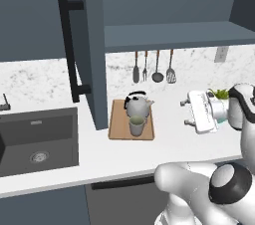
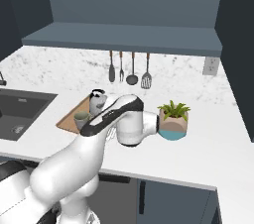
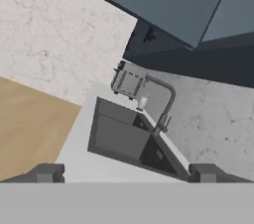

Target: Pick the kettle from the counter and place it on the tray. Then pick the mug from the cabinet and place it on the tray. Then close the cabinet doors.

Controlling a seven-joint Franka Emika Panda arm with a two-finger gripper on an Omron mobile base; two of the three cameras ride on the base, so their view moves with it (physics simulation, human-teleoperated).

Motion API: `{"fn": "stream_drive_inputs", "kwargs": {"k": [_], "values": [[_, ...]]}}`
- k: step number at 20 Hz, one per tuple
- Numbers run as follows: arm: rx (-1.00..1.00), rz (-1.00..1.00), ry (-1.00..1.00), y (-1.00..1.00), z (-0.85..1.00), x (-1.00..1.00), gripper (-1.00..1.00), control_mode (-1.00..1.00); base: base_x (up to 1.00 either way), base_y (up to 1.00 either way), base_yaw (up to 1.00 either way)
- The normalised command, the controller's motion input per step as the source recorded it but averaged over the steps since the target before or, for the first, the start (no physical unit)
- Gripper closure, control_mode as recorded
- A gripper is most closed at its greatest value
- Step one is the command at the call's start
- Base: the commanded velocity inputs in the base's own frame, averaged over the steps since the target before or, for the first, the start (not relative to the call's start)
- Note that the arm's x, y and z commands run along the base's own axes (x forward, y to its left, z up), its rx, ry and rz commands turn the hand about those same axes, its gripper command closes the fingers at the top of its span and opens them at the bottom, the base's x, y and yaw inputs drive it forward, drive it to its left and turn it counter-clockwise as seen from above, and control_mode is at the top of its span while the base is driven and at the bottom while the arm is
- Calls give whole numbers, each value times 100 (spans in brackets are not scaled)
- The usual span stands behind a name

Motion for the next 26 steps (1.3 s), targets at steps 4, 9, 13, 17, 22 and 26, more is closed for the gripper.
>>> {"fn": "stream_drive_inputs", "kwargs": {"k": [4,9,13,17,22,26], "values": [[-1,0,0,2,-1,-4,-100,-100,0,0,0],[3,-18,-4,-18,5,-39,-100,-100,0,0,0],[9,-37,-1,-52,25,-49,-100,-100,0,0,0],[7,-33,-2,-62,32,-22,-100,-100,0,0,0],[7,-26,0,-64,42,-1,-100,-100,0,0,0],[9,-11,0,-76,47,0,-100,-100,0,0,0]]}}
